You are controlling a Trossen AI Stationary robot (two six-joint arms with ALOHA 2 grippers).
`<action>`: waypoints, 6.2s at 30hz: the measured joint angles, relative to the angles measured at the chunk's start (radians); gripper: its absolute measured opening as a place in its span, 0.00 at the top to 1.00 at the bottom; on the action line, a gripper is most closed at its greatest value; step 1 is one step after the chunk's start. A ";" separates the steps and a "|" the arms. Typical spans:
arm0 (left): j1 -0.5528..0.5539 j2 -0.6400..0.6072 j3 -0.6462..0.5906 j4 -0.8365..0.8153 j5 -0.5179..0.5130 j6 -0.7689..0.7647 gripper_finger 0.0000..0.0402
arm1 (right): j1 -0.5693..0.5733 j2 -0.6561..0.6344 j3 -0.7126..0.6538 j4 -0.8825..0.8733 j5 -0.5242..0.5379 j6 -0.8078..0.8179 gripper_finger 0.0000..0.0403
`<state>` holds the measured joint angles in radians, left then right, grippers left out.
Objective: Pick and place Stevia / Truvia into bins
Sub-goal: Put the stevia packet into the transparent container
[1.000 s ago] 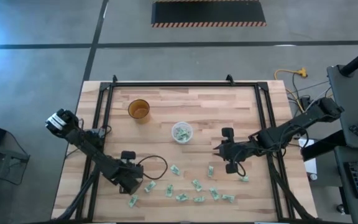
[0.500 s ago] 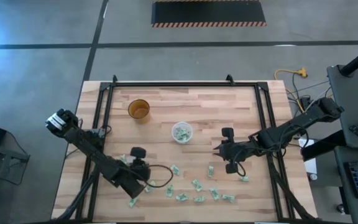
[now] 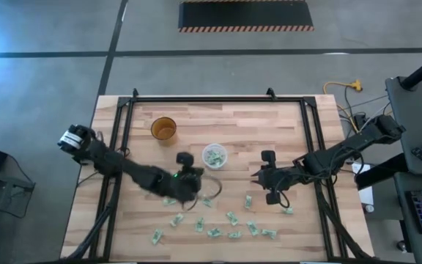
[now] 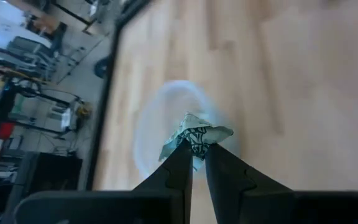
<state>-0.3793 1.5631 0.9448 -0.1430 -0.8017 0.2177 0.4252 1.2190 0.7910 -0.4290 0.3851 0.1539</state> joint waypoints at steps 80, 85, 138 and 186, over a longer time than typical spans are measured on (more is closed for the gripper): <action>0.063 -0.226 -0.019 -0.182 0.430 -0.032 0.51 | -0.035 0.388 -0.163 0.455 -0.368 0.220 0.47; 0.063 -0.225 -0.019 -0.186 0.430 -0.051 0.51 | -0.035 0.400 -0.160 0.429 -0.363 0.220 0.48; 0.038 -0.225 -0.022 -0.218 0.431 -0.282 0.51 | -0.291 0.365 0.040 0.615 0.155 -0.443 0.98; -0.174 -0.102 -0.090 -0.389 0.505 -0.774 0.51 | -0.158 0.158 0.039 0.116 -0.005 -0.237 0.64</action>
<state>-0.5535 1.4613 0.8547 -0.5324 -0.2967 -0.5560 0.2671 1.3775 0.8303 -0.3126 0.3802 -0.0829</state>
